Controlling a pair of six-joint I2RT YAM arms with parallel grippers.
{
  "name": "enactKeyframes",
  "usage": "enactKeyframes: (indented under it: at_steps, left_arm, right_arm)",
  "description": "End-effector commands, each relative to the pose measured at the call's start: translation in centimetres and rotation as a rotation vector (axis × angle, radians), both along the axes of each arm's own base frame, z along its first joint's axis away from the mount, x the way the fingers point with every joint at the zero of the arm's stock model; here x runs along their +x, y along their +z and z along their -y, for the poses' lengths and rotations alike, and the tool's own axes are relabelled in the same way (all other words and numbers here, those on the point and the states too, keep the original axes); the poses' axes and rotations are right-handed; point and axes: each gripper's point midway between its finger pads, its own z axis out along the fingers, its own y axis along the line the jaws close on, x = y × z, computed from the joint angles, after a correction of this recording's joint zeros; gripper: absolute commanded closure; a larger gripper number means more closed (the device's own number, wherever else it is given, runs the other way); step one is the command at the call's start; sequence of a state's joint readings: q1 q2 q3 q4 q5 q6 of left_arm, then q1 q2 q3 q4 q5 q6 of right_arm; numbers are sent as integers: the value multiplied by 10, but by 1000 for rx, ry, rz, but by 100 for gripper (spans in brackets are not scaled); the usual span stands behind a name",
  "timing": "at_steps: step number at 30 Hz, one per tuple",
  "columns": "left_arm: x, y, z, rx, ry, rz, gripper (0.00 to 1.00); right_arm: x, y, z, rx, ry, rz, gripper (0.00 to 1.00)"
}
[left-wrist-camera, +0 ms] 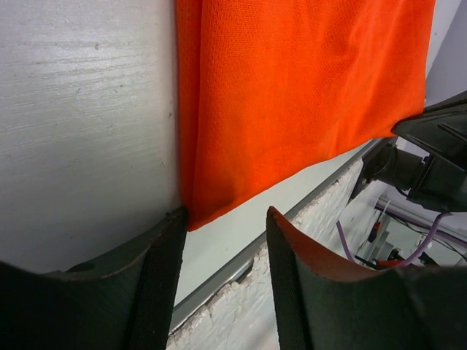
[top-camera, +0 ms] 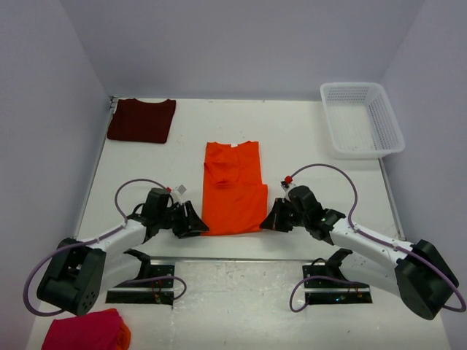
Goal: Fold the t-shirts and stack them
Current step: Grab one side of the 2/3 rectangular tshirt with both arms
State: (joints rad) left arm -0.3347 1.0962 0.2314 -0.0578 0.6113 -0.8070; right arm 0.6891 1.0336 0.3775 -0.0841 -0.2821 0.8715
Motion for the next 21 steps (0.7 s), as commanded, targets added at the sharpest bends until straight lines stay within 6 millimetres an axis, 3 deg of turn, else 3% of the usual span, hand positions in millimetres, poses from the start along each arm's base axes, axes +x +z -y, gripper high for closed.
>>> enactKeyframes:
  at_steps: [1,10,14,16,21]
  left_arm:
    - [-10,-21,-8,48,11,-36,51]
    - [-8,-21,-5,31,4,-21,66]
    - [-8,-20,-4,21,-4,-15,84]
    - [-8,-18,-3,16,-8,-14,100]
    - [-4,-10,-3,14,-4,28,100]
  right_arm:
    - [8,19,-7,30,1,46,100]
    - [7,18,-8,30,5,43,100]
    - [6,16,-6,21,4,39,100]
    - [5,15,-7,21,9,37,100]
    - [4,11,-5,-11,22,40,100]
